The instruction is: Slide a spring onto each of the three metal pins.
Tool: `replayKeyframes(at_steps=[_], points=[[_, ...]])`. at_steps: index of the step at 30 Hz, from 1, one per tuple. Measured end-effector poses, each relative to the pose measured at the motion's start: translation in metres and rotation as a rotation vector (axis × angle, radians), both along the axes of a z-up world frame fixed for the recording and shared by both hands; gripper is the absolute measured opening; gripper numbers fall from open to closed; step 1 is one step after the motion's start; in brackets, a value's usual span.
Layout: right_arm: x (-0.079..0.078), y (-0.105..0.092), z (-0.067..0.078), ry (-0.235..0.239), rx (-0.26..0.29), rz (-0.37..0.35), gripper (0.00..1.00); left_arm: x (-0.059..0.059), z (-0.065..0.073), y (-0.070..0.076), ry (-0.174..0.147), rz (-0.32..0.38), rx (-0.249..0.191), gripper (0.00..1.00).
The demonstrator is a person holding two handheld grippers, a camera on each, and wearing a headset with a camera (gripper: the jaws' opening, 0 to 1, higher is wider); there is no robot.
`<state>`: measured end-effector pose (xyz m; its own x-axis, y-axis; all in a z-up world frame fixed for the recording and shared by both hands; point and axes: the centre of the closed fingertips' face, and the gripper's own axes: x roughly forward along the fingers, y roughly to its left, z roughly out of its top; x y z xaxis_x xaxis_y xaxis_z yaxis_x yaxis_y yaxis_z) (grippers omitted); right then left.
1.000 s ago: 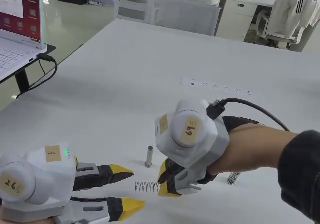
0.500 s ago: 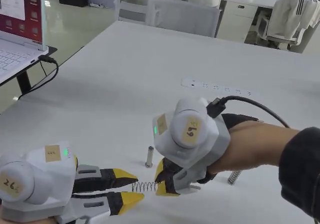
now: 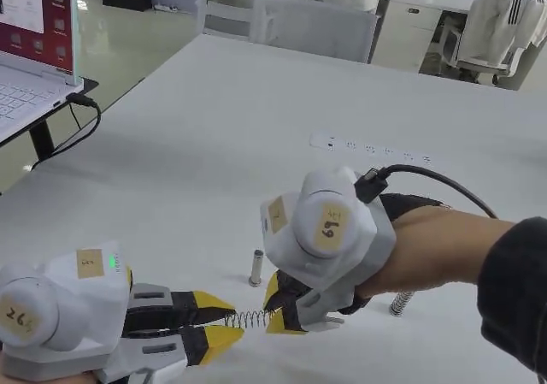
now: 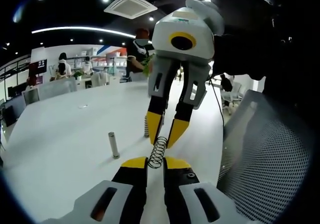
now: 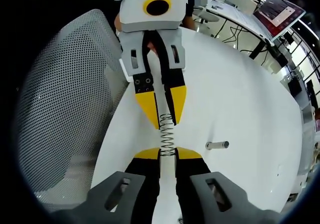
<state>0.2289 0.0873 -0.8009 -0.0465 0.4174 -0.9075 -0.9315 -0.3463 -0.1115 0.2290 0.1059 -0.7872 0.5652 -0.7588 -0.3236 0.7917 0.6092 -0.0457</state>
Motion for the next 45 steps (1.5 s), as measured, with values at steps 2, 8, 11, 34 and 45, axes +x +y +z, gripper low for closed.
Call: replayKeyframes(at_steps=[2,8,11,34,45], points=[[0.001,0.0,0.0,-0.008,0.0,0.003,0.09,-0.001,0.0,-0.001,0.004,-0.006,-0.001,0.03],[0.002,-0.001,-0.001,-0.008,-0.001,0.002,0.09,-0.001,-0.001,-0.003,0.008,-0.013,-0.005,0.03],[0.002,-0.001,0.0,-0.004,0.0,-0.004,0.09,-0.001,0.0,-0.002,0.007,-0.015,-0.004,0.02],[0.0,-0.007,-0.008,0.028,-0.016,-0.045,0.13,-0.009,0.013,-0.01,-0.002,-0.055,-0.028,0.02],[-0.002,-0.008,-0.01,0.033,-0.013,-0.047,0.12,-0.008,0.024,-0.015,-0.025,-0.073,-0.055,0.02]])
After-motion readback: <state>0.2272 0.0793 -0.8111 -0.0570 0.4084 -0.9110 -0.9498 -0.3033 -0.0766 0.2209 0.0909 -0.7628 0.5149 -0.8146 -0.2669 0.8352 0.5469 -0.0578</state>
